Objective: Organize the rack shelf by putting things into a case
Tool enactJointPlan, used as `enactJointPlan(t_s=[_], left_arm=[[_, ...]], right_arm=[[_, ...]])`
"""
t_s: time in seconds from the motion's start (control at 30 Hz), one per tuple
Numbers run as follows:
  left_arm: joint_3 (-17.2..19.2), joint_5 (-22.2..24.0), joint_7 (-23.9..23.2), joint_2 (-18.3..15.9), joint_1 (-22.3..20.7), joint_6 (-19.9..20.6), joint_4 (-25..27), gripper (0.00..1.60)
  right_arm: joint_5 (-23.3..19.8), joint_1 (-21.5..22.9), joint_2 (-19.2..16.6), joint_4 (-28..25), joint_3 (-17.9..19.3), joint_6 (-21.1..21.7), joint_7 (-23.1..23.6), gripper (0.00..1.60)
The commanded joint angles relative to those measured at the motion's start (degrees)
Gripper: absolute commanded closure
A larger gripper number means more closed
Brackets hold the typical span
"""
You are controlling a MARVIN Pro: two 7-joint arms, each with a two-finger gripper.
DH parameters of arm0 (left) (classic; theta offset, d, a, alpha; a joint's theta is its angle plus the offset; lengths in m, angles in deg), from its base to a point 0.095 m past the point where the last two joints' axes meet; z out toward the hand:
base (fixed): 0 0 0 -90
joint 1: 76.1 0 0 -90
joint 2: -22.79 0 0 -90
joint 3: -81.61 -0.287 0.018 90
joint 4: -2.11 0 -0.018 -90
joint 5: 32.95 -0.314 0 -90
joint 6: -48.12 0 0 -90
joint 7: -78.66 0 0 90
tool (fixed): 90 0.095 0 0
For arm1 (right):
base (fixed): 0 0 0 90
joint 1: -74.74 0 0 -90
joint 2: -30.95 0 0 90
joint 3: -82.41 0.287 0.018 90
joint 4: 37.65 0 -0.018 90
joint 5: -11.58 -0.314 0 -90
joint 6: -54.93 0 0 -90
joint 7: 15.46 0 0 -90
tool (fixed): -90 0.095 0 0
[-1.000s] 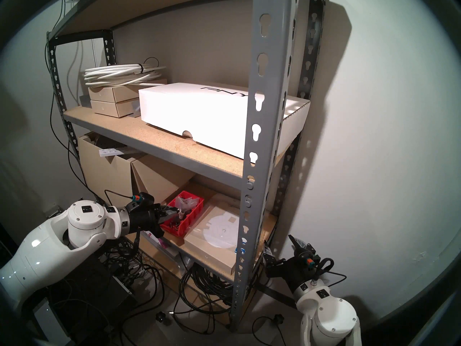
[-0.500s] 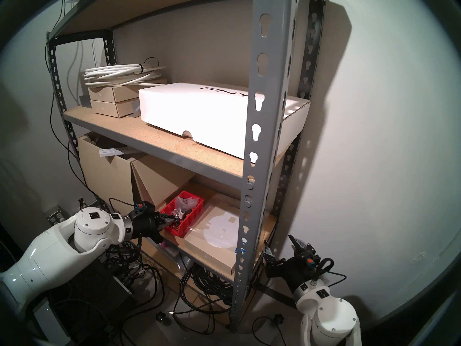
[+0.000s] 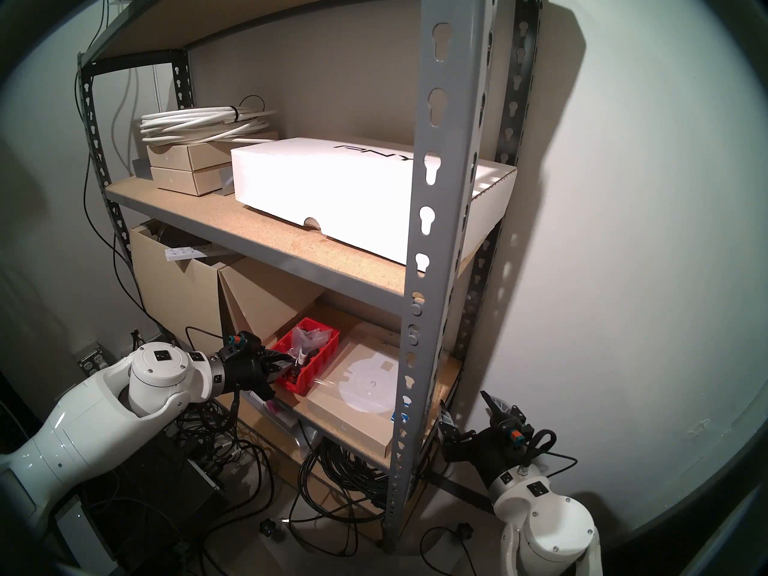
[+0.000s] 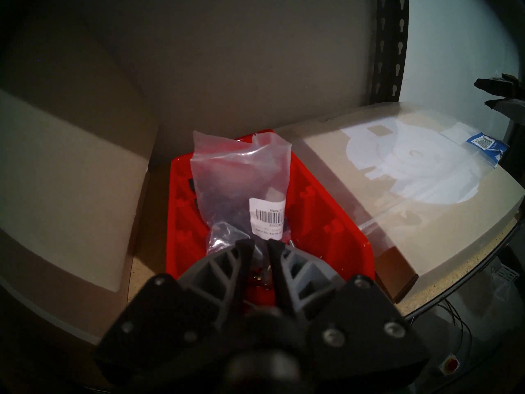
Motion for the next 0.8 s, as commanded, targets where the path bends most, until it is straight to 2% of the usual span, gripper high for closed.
enactJointPlan(t_s=[0.0, 0.07, 0.17, 0.23, 0.27, 0.53, 0.77], left_arm=[[1.4, 1.0, 0.0, -1.0, 0.4, -0.3, 1.8, 0.90], [1.6, 1.2, 0.2, -1.3, 0.8, -0.6, 2.2, 0.97], [3.1, 2.2, 0.8, -2.4, 2.2, -1.2, 4.2, 0.96], [4.1, 3.0, 0.8, -3.4, 3.1, -1.7, 5.9, 1.14], [4.6, 3.3, 0.9, -3.9, 3.5, -1.9, 6.6, 1.15], [9.3, 6.3, 2.3, -7.7, 8.9, -3.2, 13.1, 1.12], [11.4, 8.0, 2.9, -8.3, 11.5, -4.4, 17.0, 1.11]], right_arm=[[-0.1, 0.3, -0.1, -1.2, -0.1, -0.5, -0.1, 0.00], [-0.1, 0.3, -0.1, -1.2, -0.1, -0.5, -0.1, 0.00], [-0.1, 0.3, -0.1, -1.2, -0.1, -0.5, -0.1, 0.00], [-0.1, 0.3, -0.1, -1.2, -0.1, -0.5, -0.1, 0.00], [-0.1, 0.3, -0.1, -1.2, -0.1, -0.5, -0.1, 0.00], [-0.1, 0.3, -0.1, -1.2, 0.0, -0.5, -0.1, 0.00], [-0.1, 0.3, -0.1, -1.2, -0.1, -0.5, -0.1, 0.00]])
